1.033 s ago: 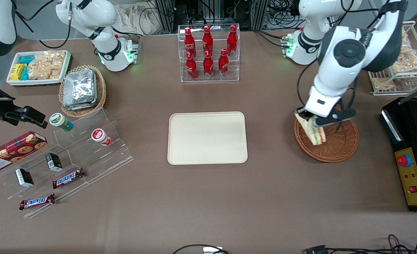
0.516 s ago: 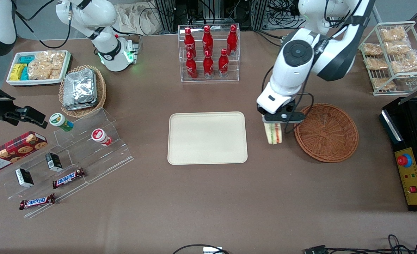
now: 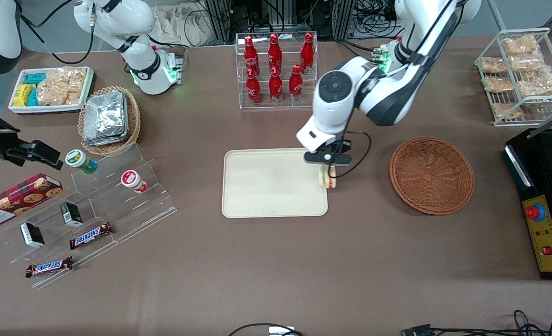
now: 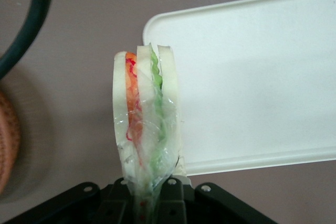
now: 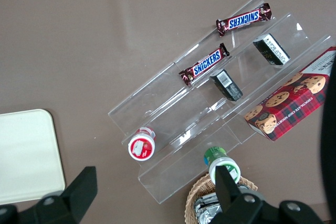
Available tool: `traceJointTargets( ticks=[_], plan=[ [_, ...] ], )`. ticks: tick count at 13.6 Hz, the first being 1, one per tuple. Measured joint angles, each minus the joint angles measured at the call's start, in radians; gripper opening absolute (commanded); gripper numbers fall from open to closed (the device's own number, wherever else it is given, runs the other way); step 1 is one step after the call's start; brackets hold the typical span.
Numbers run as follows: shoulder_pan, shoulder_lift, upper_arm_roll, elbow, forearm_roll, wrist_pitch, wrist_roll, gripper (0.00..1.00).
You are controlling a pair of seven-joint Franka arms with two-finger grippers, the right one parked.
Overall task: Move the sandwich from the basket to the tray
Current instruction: 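Carry the sandwich over the cream tray with the left gripper, then lower the sandwich onto the tray and open the left gripper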
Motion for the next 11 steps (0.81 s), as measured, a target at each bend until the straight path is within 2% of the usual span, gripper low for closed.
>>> traceJointTargets(
  ticks=[4, 8, 11],
  plan=[
    [-0.064, 0.117, 0.001, 0.013, 0.053, 0.070, -0.066, 0.04],
    [-0.090, 0.209, 0.001, 0.023, 0.161, 0.097, -0.147, 0.04],
    [-0.101, 0.251, 0.001, 0.032, 0.186, 0.111, -0.159, 0.04]
  ],
)
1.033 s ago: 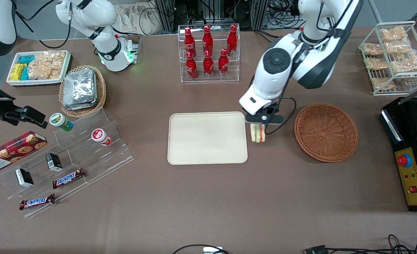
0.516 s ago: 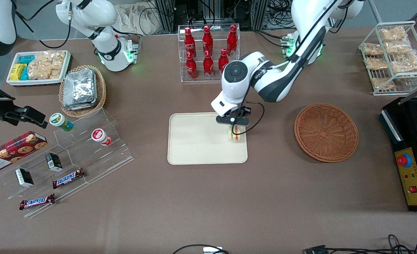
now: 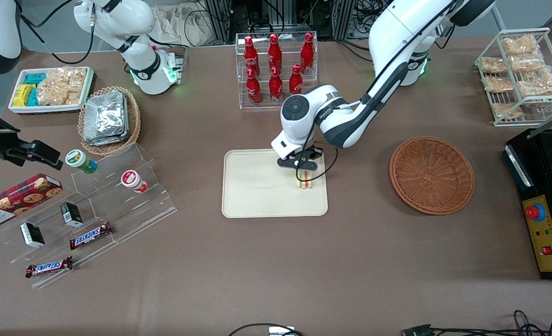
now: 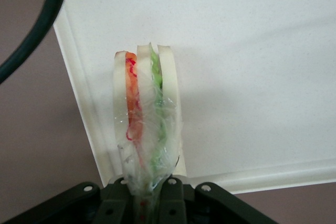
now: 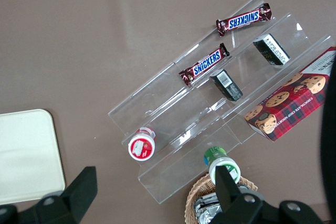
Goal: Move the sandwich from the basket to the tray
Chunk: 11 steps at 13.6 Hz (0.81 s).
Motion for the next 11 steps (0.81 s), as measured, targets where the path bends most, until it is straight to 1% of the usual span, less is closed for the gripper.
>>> traceJointTargets(
  ticks=[1, 2, 3, 4, 5, 6, 9, 11],
  plan=[
    [-0.001, 0.008, 0.000, 0.002, 0.008, 0.001, -0.001, 0.08],
    [-0.001, 0.015, 0.000, 0.002, 0.016, 0.001, -0.001, 0.14],
    [-0.001, 0.021, 0.000, 0.002, 0.022, 0.001, -0.002, 0.22],
    [-0.004, 0.026, 0.000, 0.003, 0.026, 0.001, -0.006, 0.45],
    [-0.008, 0.028, 0.000, 0.005, 0.030, 0.002, -0.020, 0.66],
    [-0.011, 0.028, 0.000, 0.006, 0.031, 0.002, -0.038, 0.99],
    [-0.012, 0.028, 0.003, 0.018, 0.031, 0.002, -0.092, 1.00],
    [-0.008, 0.027, 0.007, 0.062, 0.030, -0.004, -0.165, 1.00]
  ],
)
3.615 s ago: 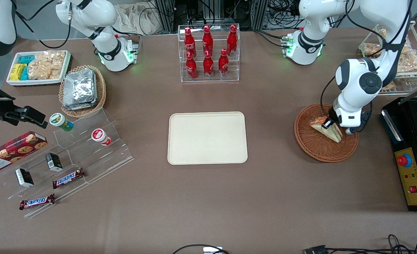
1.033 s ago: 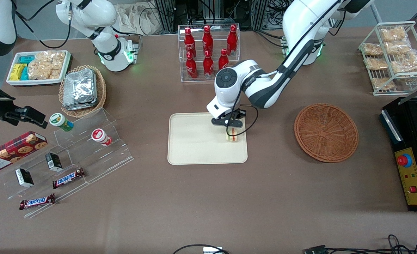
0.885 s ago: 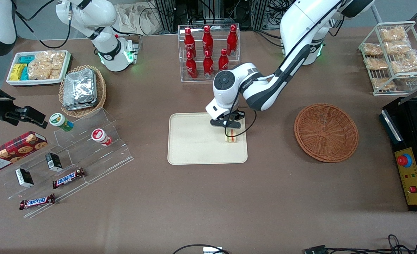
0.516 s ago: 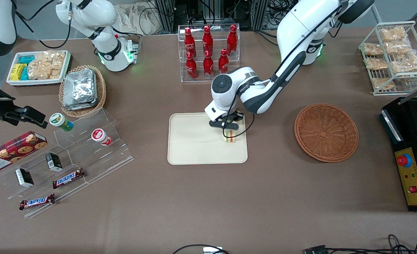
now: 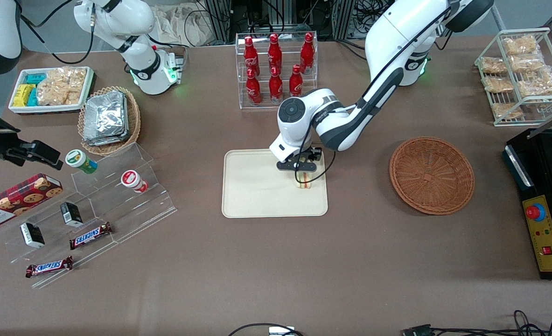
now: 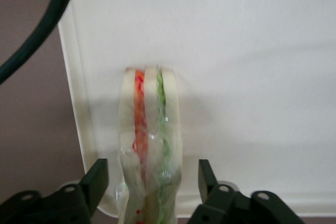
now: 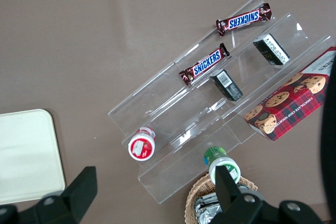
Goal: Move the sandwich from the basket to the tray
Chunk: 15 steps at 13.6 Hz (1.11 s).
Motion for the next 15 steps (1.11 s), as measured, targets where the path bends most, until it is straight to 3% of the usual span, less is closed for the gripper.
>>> traceJointTargets(
  ticks=[7, 15],
  plan=[
    [0.140, -0.042, 0.004, 0.274, -0.072, -0.251, -0.064, 1.00],
    [0.424, -0.186, 0.006, 0.305, -0.196, -0.390, 0.152, 1.00]
  ],
)
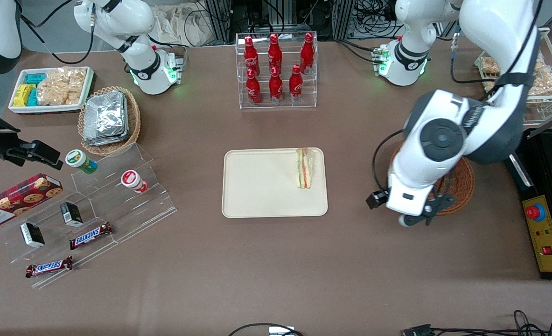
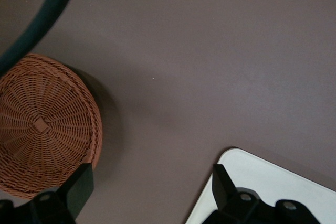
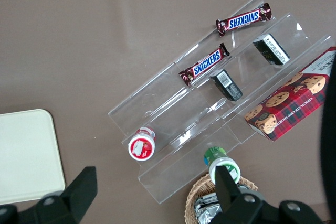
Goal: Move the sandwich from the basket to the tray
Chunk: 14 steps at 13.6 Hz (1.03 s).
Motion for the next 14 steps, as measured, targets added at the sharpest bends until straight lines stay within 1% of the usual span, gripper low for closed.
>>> traceJointTargets(
  ticks=[3, 6, 8, 12, 14],
  plan=[
    [0.053, -0.040, 0.000, 0.000, -0.034, -0.052, 0.115, 1.00],
    [0.082, -0.084, 0.017, 0.000, -0.045, -0.071, 0.212, 1.00],
    [0.069, -0.129, 0.069, -0.004, -0.067, -0.092, 0.285, 1.00],
    [0.050, -0.245, 0.220, -0.022, -0.188, -0.168, 0.548, 1.00],
    [0.038, -0.305, 0.303, -0.029, -0.223, -0.206, 0.679, 1.00]
  ],
)
